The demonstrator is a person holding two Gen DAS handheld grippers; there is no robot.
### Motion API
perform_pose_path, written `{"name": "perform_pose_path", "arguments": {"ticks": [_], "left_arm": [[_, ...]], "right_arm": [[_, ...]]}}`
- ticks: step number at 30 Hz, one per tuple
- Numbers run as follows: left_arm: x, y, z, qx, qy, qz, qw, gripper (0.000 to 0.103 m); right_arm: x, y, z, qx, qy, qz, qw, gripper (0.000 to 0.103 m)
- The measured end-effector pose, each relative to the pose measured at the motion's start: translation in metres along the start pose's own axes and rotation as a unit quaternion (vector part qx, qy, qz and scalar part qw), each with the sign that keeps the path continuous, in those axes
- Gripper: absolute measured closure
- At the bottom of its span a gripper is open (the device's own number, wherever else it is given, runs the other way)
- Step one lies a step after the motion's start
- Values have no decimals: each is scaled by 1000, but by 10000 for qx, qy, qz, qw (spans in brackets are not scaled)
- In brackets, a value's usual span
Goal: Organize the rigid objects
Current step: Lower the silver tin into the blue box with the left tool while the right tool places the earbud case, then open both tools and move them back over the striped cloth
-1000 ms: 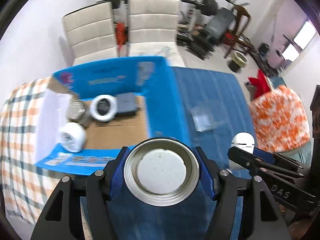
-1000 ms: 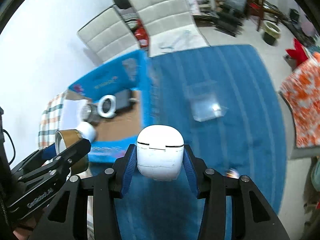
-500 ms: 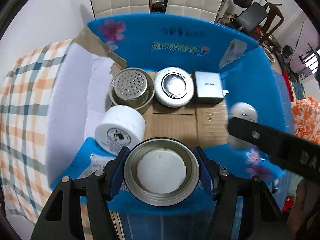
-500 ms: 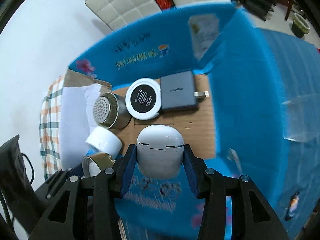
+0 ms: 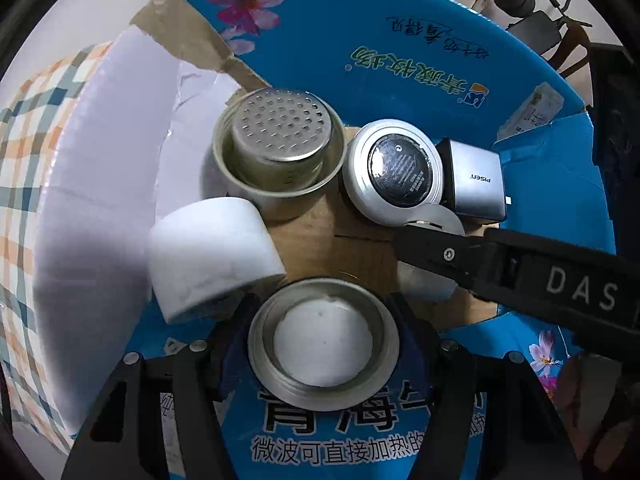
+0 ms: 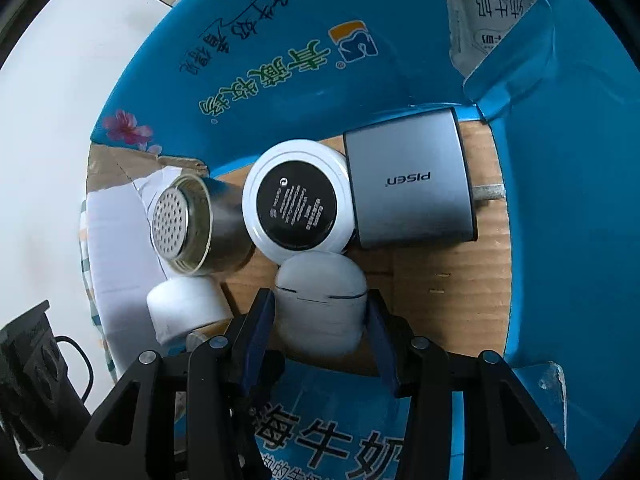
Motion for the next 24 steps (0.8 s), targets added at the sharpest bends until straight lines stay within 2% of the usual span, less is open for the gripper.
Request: {"name": "perform_pose_path", "arguments": {"ticks": [3, 5, 7, 10, 11, 13, 16, 18, 19, 23, 24], "left_arm": [[0, 1, -1, 123, 7, 40, 9999, 41], [-1, 3, 1, 143, -13, 28, 9999, 41], [-1, 4, 6, 147, -160, -38, 9998, 30], [0, 9, 16, 76, -159, -8, 9998, 21], [1, 10, 21, 28, -185, 2, 9998, 21], [5, 10, 30, -36, -195, 41, 9998, 10], [8, 13, 43, -108, -268, 52, 9996, 9], [10, 15, 52, -164, -339, 40, 9993, 9], [10, 16, 56, -193, -373, 29, 9991, 9], [20, 26, 74, -308, -556, -5, 9980, 9], [20, 28, 77, -330, -611, -34, 9976, 6]], "right_arm": [[0, -1, 3, -39, 52, 19, 10000, 39], [0, 0, 5, -84, 112, 34, 9999, 35], [0, 0, 9, -120, 219, 76, 9997, 33], [-1, 6, 18, -166, 378, 160, 9990, 30], [-2, 9, 22, -193, 444, 205, 9986, 25], [-3, 14, 28, -250, 556, 272, 9978, 20], [-3, 22, 39, -366, 693, 403, 9961, 17], [-2, 27, 42, -431, 803, 481, 9947, 6], [-2, 31, 46, -477, 848, 529, 9938, 4], [1, 49, 65, -607, 982, 652, 9912, 0], [1, 53, 69, -648, 1000, 677, 9906, 0]]}}
Point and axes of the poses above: each gripper's, at about its wrist camera, not at the fingertips, and z roughly against the way its jaws point, x to its left, y to its underside, the point moved 3 cm from there along -z, roughly the way its jaws point, and after that the axes turned 2 degrees about -z, right-handed, at the moved point
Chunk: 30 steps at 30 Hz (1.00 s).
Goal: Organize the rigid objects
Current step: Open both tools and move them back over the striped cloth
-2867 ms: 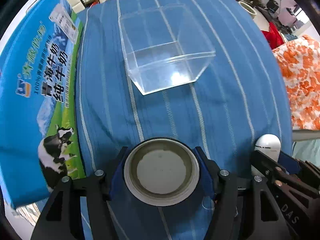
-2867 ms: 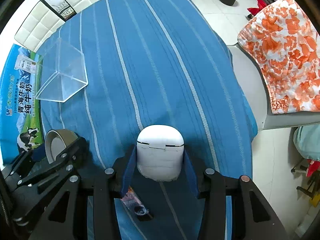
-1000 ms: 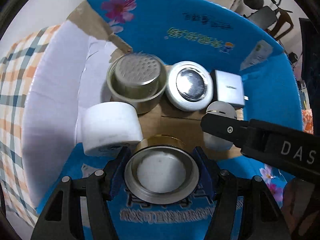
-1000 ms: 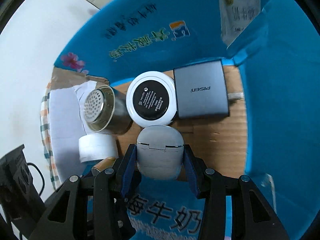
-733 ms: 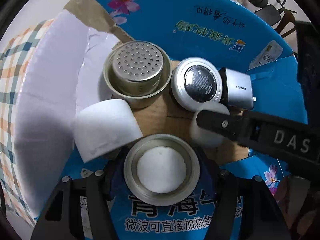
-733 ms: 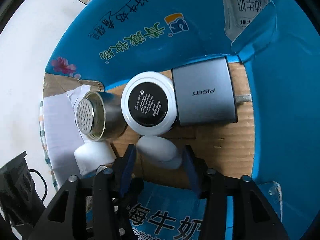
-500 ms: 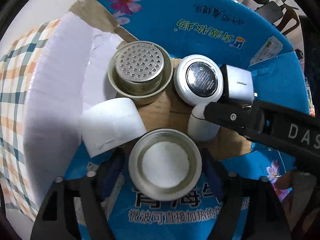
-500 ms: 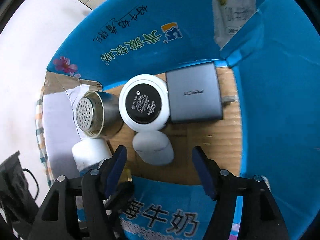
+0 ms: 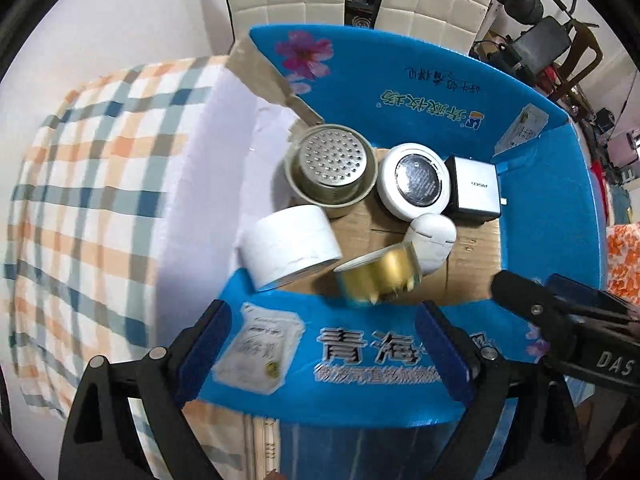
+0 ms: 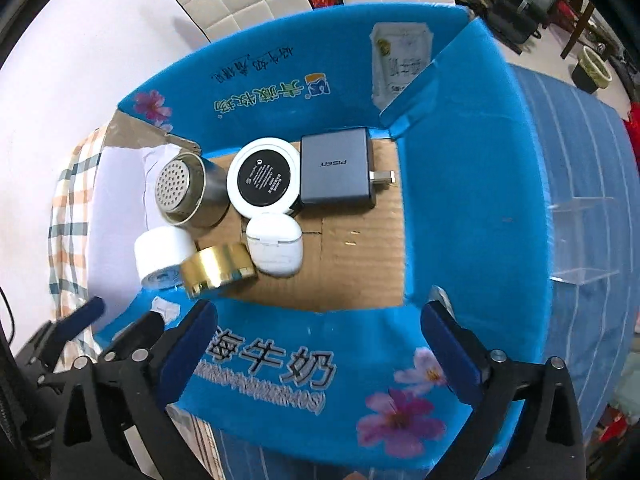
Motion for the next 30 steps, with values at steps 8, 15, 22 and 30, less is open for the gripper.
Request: {"name": "perform_pose_path", "arguments": {"ticks": [8, 15, 22, 30], "left_arm": [[0, 0, 24, -353, -314, -213, 9987, 0], [1, 6, 64, -718, -450, -207, 9962, 0], [-7, 14, 100, -1005, -442, -254, 9936, 0], [-42, 22, 121, -1168, -276, -482, 9916, 0]], "right_arm": [[3, 20, 54, -505, 385, 453, 9969, 0], [5, 40, 93, -749, 464, 701, 9936, 0], [5, 59, 139, -1064, 238, 622, 9921, 0], [-31, 73, 173, -1290, 137, 243, 9913, 0]]}}
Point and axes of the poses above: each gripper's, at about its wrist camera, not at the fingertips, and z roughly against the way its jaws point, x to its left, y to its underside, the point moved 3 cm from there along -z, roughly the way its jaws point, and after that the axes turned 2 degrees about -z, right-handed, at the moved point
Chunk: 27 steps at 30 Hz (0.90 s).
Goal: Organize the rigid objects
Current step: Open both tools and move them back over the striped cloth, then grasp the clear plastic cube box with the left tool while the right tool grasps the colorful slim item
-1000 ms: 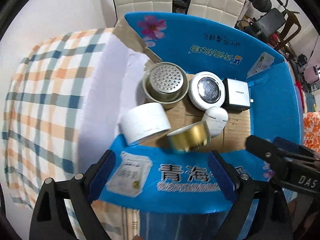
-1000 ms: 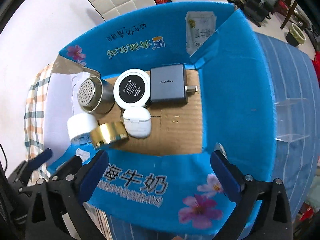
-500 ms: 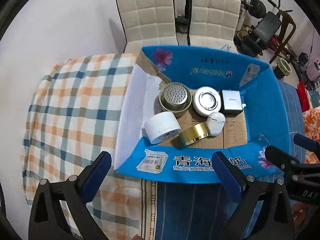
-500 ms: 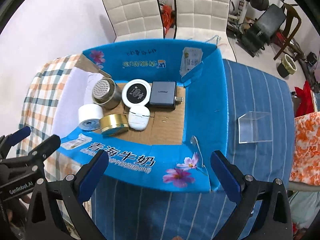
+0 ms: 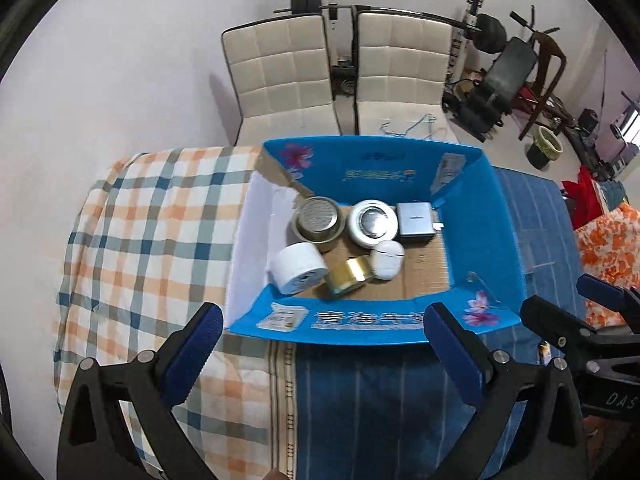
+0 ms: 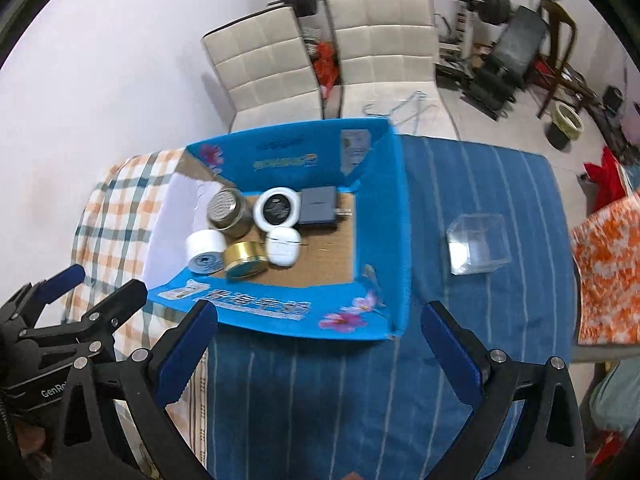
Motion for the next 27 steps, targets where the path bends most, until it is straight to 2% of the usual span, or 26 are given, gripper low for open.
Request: {"name": "perform_pose_path", "arguments": {"ticks": [2, 6, 8, 12, 16, 17, 18, 20, 22, 25, 27], "left_arm": [[-16, 0, -1, 22, 87, -103, 9999, 0], [-58, 3, -10, 108, 227, -373, 9990, 0], [-81, 5, -17, 138, 301, -485, 9983, 0], [-135, 10, -41, 372, 451, -834, 9948, 0], [-187, 16, -61, 569, 548, -1202, 9896, 0], [-199, 18, -66, 625, 559, -1273, 9883, 0], [-207, 19, -69, 665, 560, -1318, 9875, 0], [-223, 20, -76, 732, 534, -1403, 9860, 0], [-233, 22, -81, 797, 527, -1434, 9850, 0], [-245, 20, -86, 872, 506, -1471, 9840, 0], [-249, 19, -88, 897, 502, -1470, 9838, 0]], "right_arm": [[-23, 5, 3, -5, 123, -186, 9998, 0], [-95, 24, -7, 199, 698, -670, 9951, 0], [-138, 40, -24, 477, 958, -957, 9896, 0], [-203, 75, -65, 1095, 1134, -1412, 9773, 0], [-245, 102, -105, 1552, 1200, -1645, 9667, 6], [-254, 109, -115, 1643, 1172, -1702, 9645, 14], [-258, 114, -122, 1698, 1151, -1733, 9633, 28], [-266, 126, -140, 1872, 1037, -1839, 9594, 44], [-263, 130, -142, 1694, 1129, -1699, 9642, 53], [-256, 134, -143, 1620, 1440, -1402, 9661, 75], [-260, 135, -140, 1638, 1380, -1519, 9649, 77]]}}
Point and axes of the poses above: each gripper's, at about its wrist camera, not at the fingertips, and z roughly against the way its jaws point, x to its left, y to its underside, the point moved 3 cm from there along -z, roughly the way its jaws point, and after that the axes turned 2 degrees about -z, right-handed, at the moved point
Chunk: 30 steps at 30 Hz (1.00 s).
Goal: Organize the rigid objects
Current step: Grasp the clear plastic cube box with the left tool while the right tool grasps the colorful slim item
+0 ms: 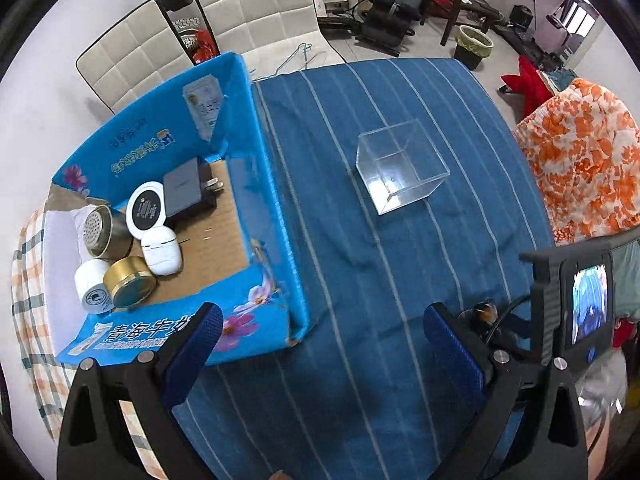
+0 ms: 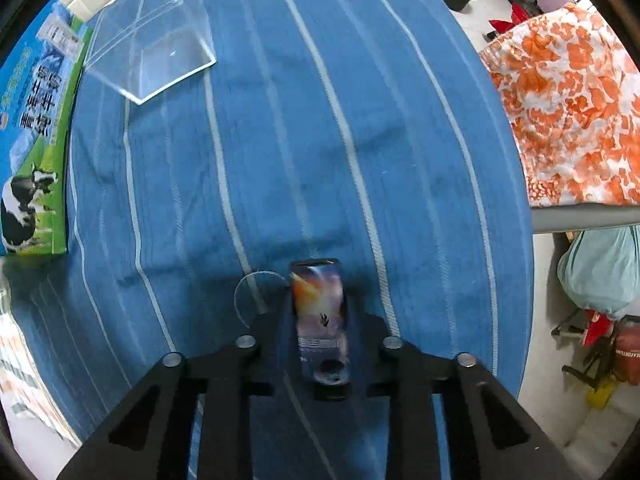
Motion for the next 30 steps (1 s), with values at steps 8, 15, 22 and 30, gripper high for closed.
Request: {"name": "perform_pose_path", "arguments": {"ticks": [8, 15, 22, 30], "left_arm": [[-6, -43, -7, 191, 578, 510, 9968, 0], [-4, -102, -51, 728, 1152, 1376, 9811, 0], [-24, -134, -95, 952, 570, 1203, 9865, 1], [-49, -128, -144, 1512, 502, 882, 9833, 5]], "right_arm": [[-40, -46, 30, -196, -619, -428, 9970, 79], [-52, -117, 52, -485, -819, -554, 9939, 90], [-41, -149, 31, -311, -865, -439, 9948, 90], [-55, -154, -5, 20, -1425, -916, 9855, 88]]}}
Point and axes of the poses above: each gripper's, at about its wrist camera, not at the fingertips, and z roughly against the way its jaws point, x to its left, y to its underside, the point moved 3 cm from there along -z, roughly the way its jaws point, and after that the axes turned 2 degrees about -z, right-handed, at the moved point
